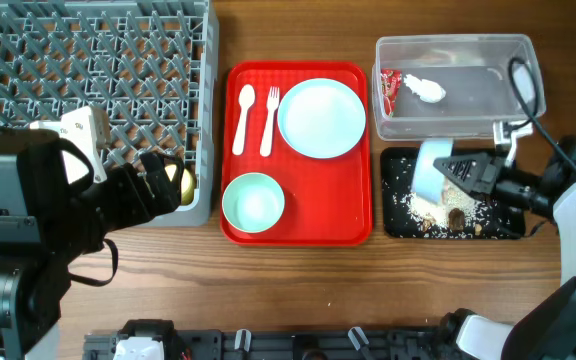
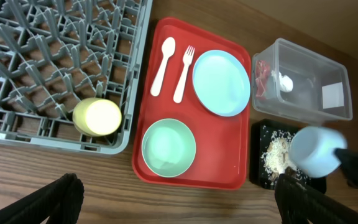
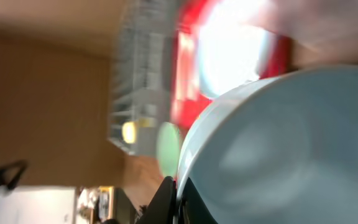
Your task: Sort waste into correct bins and load items into the dishwasher rack
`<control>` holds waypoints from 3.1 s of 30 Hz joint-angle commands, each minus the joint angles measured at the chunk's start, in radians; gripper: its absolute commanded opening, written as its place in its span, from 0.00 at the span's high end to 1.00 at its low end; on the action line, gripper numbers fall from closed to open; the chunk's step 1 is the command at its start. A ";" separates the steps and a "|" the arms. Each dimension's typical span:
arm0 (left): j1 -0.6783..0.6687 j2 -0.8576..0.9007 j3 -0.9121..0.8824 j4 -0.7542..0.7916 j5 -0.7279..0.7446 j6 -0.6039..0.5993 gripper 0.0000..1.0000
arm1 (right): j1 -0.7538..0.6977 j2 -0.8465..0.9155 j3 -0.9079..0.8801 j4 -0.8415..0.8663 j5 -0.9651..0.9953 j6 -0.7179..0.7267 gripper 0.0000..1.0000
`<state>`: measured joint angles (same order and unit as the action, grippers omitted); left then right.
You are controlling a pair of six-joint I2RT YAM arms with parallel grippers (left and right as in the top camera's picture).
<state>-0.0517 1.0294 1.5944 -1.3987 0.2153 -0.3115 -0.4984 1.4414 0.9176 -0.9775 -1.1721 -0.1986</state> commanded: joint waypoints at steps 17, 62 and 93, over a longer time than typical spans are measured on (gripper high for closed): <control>-0.001 -0.002 0.008 0.002 0.016 0.016 0.00 | 0.279 -0.101 0.012 -0.083 0.109 -0.085 0.96; -0.001 -0.002 0.008 0.002 0.016 0.016 0.00 | 1.208 -0.406 0.266 0.195 0.996 0.559 0.00; -0.001 -0.002 0.008 0.002 0.016 0.016 0.00 | 0.840 -1.144 -0.321 0.521 1.126 0.153 0.00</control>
<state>-0.0517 1.0294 1.5944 -1.3991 0.2157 -0.3115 0.3786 0.3996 0.7105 -0.5236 0.0483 -0.0319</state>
